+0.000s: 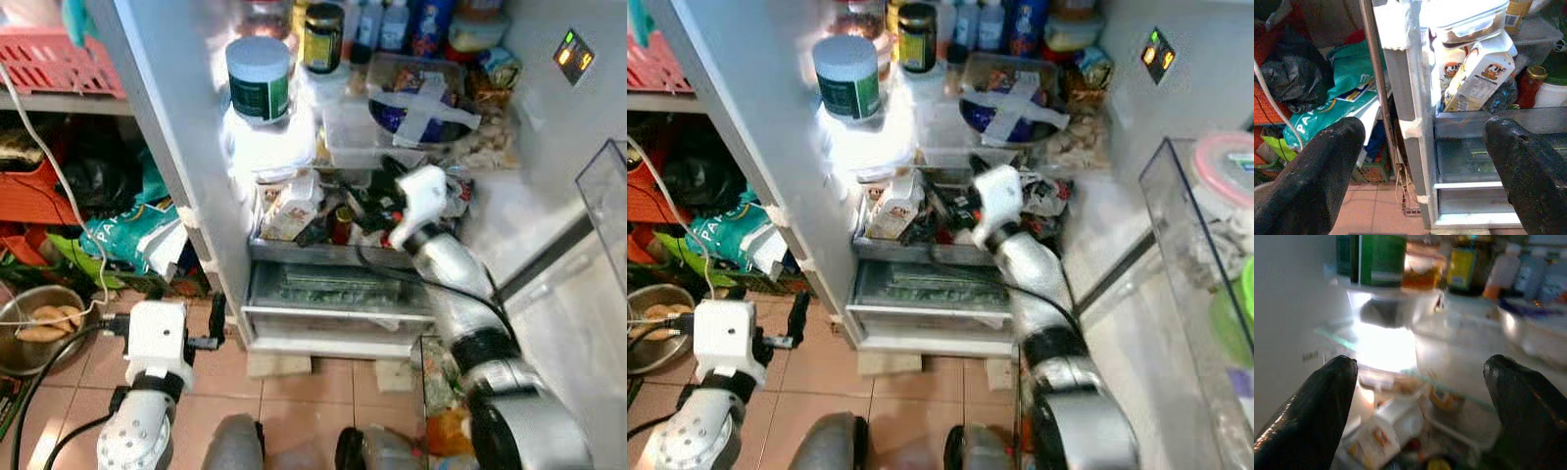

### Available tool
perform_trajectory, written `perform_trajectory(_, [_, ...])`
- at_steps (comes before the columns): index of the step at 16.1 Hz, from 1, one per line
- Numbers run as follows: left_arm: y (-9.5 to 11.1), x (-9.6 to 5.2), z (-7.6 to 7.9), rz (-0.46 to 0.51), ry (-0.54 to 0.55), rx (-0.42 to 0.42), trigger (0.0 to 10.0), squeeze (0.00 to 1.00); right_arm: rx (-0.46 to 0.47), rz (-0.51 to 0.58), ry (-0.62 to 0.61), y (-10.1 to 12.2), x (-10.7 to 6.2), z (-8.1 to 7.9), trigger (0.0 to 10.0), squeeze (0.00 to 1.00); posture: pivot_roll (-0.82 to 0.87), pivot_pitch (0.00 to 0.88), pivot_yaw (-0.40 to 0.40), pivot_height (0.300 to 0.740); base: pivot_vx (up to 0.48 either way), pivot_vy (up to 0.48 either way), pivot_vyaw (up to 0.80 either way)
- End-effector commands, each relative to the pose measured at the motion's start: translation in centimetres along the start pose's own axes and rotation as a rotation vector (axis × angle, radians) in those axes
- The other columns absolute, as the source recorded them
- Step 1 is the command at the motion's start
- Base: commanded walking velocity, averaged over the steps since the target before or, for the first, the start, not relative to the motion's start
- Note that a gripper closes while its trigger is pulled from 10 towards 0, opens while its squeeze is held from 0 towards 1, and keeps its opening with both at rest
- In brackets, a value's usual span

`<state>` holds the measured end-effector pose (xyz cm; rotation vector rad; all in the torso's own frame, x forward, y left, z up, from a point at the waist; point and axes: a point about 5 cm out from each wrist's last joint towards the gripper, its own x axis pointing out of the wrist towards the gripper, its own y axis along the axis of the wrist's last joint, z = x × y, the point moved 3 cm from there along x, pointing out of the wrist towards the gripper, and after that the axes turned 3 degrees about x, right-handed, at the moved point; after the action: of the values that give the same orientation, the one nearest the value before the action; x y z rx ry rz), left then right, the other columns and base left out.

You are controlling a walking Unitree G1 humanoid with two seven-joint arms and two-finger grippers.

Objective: Restocking fridge

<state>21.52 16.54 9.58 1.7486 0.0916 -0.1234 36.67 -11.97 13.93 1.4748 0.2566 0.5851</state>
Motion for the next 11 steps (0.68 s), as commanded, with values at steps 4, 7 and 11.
perform_trajectory(4, [-0.2,1.4,0.2,0.016,0.007,0.025,10.0,0.0,-0.06,0.004,-0.056,0.8,-2.0,1.1,10.0,0.88,0.2,0.05,-0.011,0.74,0.0,0.0,0.0])
perform_trajectory(7, [-0.2,2.6,0.2,0.035,0.032,0.024,10.0,0.0,-0.006,-0.009,-0.143,0.4,-3.3,0.2,10.0,0.51,0.17,0.016,-0.009,0.74,0.0,0.0,0.0])
perform_trajectory(11, [-0.1,4.0,1.1,0.059,0.012,0.014,10.0,0.0,0.015,-0.077,-0.265,-1.2,-5.4,-1.5,10.0,0.0,0.12,0.0,-0.002,0.74,0.0,0.0,0.0])
